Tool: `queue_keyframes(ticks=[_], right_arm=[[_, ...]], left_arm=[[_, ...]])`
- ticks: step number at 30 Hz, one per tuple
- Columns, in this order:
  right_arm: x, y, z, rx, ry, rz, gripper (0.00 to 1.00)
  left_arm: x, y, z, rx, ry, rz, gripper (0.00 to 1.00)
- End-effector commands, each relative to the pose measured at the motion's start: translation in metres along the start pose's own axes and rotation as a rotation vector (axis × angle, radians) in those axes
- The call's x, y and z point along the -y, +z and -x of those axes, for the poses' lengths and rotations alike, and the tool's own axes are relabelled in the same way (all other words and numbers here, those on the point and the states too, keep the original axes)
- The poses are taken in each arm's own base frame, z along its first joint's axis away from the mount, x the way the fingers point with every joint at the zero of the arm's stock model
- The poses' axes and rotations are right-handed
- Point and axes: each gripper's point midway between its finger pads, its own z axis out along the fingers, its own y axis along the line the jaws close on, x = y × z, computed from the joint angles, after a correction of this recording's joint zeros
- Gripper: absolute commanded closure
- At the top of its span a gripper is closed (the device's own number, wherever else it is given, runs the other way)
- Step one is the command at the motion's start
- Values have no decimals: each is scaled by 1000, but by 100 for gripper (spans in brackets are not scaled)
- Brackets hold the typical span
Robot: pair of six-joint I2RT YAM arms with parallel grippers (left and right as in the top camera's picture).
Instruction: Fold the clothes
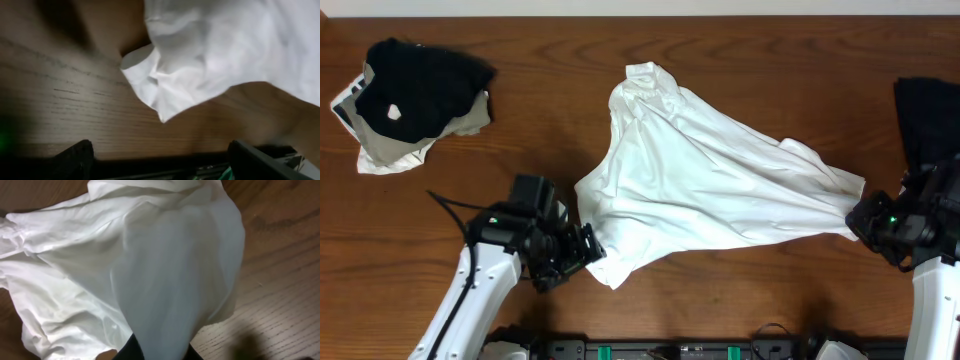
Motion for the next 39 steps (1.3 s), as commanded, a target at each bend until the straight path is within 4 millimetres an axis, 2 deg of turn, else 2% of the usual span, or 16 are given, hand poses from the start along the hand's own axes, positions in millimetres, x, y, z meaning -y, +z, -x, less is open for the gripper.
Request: queue_keyframes(ticks=[1, 6, 14, 21, 27, 39], right_arm=[[-5, -8, 6, 28, -23, 21, 91], [-5, -8, 6, 28, -23, 21, 91], [-5, -8, 6, 27, -43, 19, 91], [-5, -8, 6, 28, -49, 19, 90], [-5, -8, 6, 28, -49, 19, 90], [-5, -8, 6, 27, -49, 20, 90]], left_arm=[[-11, 13, -1, -24, -10, 43, 12], [-20, 28, 5, -55, -32, 85, 13], [-33, 51, 19, -78, -74, 157, 36], [-40, 53, 35, -15, -19, 202, 37], [-35, 54, 48, 35, 12, 187, 36], [-43, 61, 41, 21, 5, 196, 45]])
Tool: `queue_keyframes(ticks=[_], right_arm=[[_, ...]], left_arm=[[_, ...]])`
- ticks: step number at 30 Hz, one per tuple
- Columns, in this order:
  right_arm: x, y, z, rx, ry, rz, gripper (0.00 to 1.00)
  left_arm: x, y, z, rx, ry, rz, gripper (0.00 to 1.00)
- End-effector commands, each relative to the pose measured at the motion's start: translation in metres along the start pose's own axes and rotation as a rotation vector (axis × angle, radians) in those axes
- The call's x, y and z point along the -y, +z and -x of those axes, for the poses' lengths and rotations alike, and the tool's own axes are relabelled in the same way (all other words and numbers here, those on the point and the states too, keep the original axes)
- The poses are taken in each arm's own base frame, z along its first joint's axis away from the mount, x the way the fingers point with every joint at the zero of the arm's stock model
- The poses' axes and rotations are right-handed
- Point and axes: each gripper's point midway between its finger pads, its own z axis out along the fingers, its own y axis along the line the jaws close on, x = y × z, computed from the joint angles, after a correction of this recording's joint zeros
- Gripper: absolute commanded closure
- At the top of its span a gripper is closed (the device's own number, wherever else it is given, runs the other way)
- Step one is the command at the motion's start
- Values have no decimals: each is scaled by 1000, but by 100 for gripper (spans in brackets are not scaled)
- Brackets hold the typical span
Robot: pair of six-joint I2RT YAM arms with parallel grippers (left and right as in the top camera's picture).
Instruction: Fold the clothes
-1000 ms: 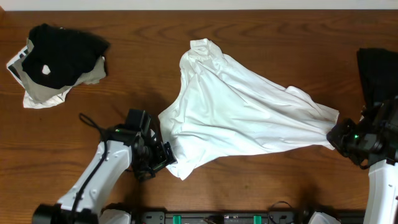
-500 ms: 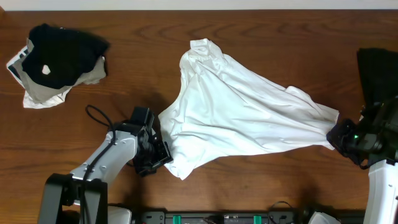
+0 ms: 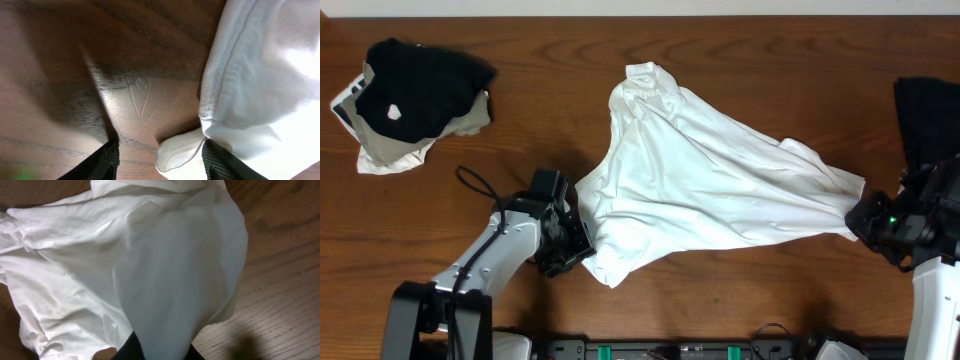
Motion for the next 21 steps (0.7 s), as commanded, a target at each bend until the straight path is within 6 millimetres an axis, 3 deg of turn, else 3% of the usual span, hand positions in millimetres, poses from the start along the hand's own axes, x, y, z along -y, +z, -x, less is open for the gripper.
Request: queue_keyframes(ticks=[1, 21], right_arm=[[-4, -8, 7, 29, -21, 13, 89], [-4, -8, 7, 31, -21, 13, 89]], left_arm=[[-16, 12, -5, -3, 21, 53, 46], [-27, 33, -20, -98, -6, 127, 46]])
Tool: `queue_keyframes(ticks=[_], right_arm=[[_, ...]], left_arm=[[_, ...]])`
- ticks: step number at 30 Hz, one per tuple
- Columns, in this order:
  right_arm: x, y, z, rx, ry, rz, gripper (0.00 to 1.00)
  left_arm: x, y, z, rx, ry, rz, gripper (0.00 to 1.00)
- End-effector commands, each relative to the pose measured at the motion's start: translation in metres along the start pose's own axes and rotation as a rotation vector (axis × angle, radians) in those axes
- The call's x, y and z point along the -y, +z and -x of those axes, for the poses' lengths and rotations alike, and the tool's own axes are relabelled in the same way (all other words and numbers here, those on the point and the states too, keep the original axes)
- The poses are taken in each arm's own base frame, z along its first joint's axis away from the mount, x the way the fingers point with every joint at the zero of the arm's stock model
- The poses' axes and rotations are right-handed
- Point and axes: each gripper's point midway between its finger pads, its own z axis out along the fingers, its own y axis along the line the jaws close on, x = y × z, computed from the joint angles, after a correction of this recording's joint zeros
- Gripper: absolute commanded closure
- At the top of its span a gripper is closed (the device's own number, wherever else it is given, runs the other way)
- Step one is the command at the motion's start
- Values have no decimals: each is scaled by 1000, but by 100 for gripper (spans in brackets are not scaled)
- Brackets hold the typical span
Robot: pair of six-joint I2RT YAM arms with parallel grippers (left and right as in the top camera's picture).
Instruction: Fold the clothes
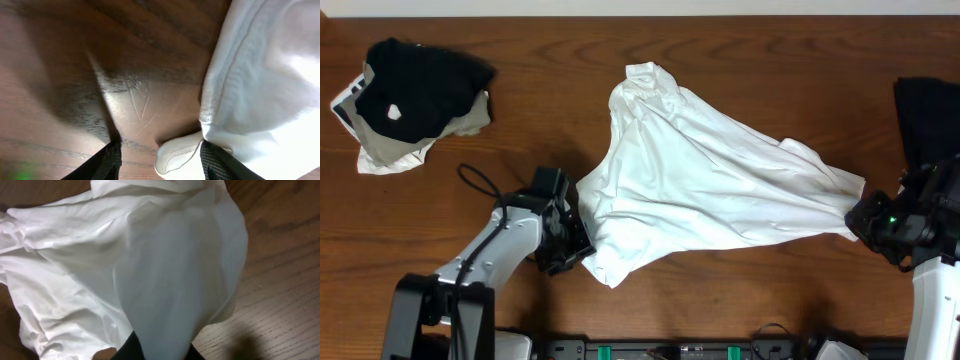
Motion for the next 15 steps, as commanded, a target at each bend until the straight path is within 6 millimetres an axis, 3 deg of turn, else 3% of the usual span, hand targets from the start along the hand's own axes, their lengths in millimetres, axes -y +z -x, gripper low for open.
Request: queue_keyframes(ticks=[1, 15], right_arm=[[-4, -8, 7, 31, -21, 13, 89], [-4, -8, 7, 33, -22, 14, 89]], left_arm=[[-26, 30, -18, -67, 0, 113, 46], [-37, 30, -25, -53, -96, 205, 46]])
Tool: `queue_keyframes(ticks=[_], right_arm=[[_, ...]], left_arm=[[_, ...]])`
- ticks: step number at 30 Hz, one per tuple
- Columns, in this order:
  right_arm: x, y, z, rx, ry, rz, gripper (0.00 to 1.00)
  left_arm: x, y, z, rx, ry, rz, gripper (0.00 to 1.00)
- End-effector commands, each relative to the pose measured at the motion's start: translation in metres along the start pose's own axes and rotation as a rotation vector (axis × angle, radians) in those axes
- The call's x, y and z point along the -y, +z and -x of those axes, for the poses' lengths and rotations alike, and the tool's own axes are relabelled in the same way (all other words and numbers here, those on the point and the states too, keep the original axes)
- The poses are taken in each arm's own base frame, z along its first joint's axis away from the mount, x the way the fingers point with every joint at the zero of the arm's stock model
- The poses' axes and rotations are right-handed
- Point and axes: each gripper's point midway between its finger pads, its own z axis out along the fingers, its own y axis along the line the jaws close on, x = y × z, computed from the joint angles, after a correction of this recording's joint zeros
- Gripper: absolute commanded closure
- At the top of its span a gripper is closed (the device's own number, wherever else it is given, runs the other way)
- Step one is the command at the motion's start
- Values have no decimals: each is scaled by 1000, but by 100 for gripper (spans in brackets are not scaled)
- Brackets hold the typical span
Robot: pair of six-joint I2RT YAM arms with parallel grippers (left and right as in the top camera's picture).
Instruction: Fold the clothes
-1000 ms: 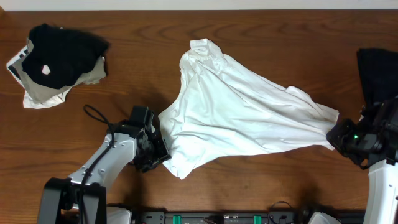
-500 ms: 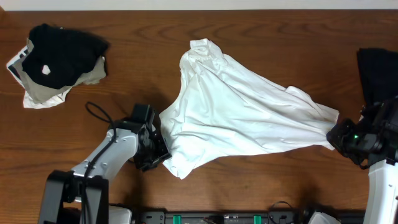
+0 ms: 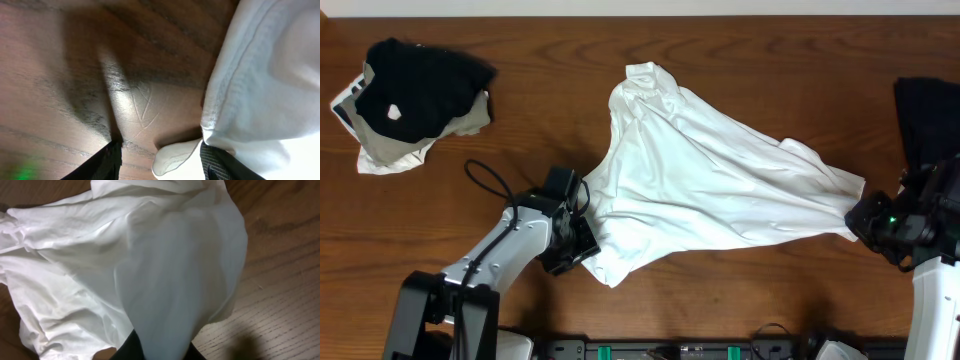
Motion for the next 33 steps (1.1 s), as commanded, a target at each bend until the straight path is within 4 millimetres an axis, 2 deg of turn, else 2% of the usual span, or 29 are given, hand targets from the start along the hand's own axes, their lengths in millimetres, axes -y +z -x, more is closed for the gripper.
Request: queue_keyframes(ticks=[1, 10, 11, 15, 19, 20, 23, 26, 29, 33], right_arm=[[-4, -8, 7, 32, -21, 14, 89], [-4, -8, 7, 33, -21, 14, 88], [-4, -8, 7, 33, -21, 14, 88], [-4, -8, 7, 32, -21, 14, 88], [-4, -8, 7, 32, -21, 14, 88], [-4, -8, 7, 32, -21, 14, 88], [-4, -8, 7, 32, -21, 14, 88], [-4, -8, 7, 32, -21, 14, 88], [-4, -8, 7, 33, -34, 13, 91], [1, -8, 9, 44, -43, -15, 94]], left_arm=[[-35, 29, -25, -94, -42, 133, 46], [-20, 33, -43, -129, -7, 119, 48], [-19, 33, -44, -130, -6, 121, 51], [-19, 34, -46, -131, -5, 125, 75], [-19, 34, -46, -130, -5, 125, 81], [-19, 34, -46, -130, -5, 125, 87], [-19, 34, -46, -131, -4, 125, 94], [-18, 33, -46, -133, -1, 125, 94], [-16, 24, -46, -146, 18, 137, 94], [-6, -5, -39, -115, 49, 152, 94]])
